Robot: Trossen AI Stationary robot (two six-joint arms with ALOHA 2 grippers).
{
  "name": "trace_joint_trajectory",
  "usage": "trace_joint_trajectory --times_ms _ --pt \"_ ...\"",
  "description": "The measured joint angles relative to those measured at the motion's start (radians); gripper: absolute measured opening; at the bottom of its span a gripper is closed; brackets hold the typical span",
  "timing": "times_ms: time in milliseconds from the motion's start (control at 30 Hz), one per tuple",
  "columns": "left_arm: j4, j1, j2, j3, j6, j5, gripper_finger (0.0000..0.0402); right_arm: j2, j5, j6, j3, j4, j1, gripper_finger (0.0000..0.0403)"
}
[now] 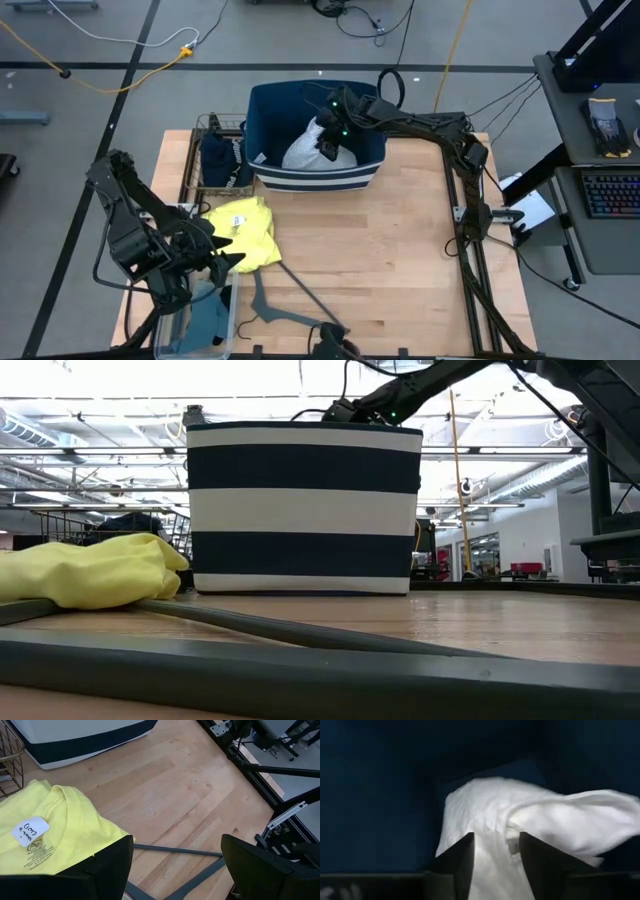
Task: Pick & Place Cloths
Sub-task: Put the white shirt into the blue laundry bin, then put the yellow shirt into the blue laundry bin
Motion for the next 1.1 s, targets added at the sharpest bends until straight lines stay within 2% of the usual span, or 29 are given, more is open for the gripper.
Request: trace_joint_trajectory --times_ms 300,433,1100 --pt "0.0 0.0 0.0 0.0 0.006 0.001 0.0306 -0.001 0.156 0.005 -0.001 0.015 0.045 0.0236" --pt "0.002 0.0 0.0 0.0 0.017 0.003 0.0306 -0.001 0.156 0.002 -0.001 0.016 0.059 0.0257" --pt "0.027 0.0 0.0 0.0 0.04 0.01 0.0306 -0.021 0.155 0.027 -0.002 0.038 0.063 0.0267"
